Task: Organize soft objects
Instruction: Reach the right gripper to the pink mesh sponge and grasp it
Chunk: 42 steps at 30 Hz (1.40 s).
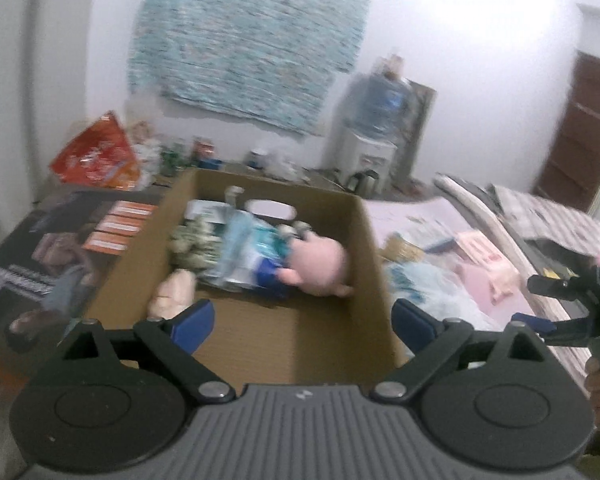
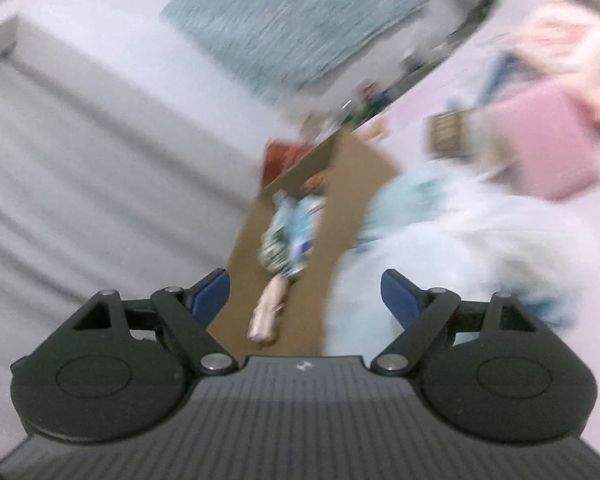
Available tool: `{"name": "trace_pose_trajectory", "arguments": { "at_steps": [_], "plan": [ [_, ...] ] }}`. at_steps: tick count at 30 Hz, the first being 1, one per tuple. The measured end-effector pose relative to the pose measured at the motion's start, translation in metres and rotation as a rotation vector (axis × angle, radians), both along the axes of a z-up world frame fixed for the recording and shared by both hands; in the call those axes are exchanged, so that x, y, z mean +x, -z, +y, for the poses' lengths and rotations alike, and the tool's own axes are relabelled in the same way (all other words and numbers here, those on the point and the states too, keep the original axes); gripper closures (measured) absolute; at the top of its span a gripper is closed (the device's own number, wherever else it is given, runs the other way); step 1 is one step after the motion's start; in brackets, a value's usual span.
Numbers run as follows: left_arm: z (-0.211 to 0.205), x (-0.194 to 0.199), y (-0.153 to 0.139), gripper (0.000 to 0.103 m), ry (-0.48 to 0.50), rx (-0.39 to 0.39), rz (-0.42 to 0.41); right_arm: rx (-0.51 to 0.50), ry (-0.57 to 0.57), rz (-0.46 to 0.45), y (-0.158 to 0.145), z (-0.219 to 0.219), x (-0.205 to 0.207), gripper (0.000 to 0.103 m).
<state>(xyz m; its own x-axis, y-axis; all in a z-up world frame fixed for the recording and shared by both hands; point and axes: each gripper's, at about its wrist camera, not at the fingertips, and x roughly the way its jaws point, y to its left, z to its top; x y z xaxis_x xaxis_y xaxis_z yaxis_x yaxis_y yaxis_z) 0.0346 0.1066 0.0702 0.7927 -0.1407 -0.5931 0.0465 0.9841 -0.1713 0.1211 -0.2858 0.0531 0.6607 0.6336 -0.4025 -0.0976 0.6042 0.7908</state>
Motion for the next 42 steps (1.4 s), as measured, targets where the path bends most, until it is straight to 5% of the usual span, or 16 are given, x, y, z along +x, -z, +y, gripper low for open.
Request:
{"name": "trace_pose_trajectory", "arguments": {
  "at_steps": [7,13,20,30,37,42],
  "plan": [
    [-0.073,0.046,-0.008,0.006,0.189,0.031,0.09,0.017,0.155,0.025,0.052,-0.045,-0.027,0.019],
    [-0.151,0.098,-0.017,0.002,0.315,0.116,0.132,-0.058,0.203,0.008,0.071,-0.058,-0.007,0.019],
    [-0.209,0.166,0.003,0.002,0.318,0.101,0.248,-0.306,0.175,0.005,0.075,-0.06,0.07,0.013],
    [-0.247,0.247,0.021,0.002,0.295,0.247,0.283,-0.57,0.035,0.058,0.114,-0.032,0.163,0.012],
    [-0.284,0.293,0.043,0.002,0.375,0.389,0.252,-0.545,0.012,0.04,0.124,-0.035,0.173,0.027],
    [-0.318,0.316,0.075,0.002,0.416,0.513,0.223,-0.484,0.053,0.005,0.123,-0.048,0.148,0.028]
  ]
}}
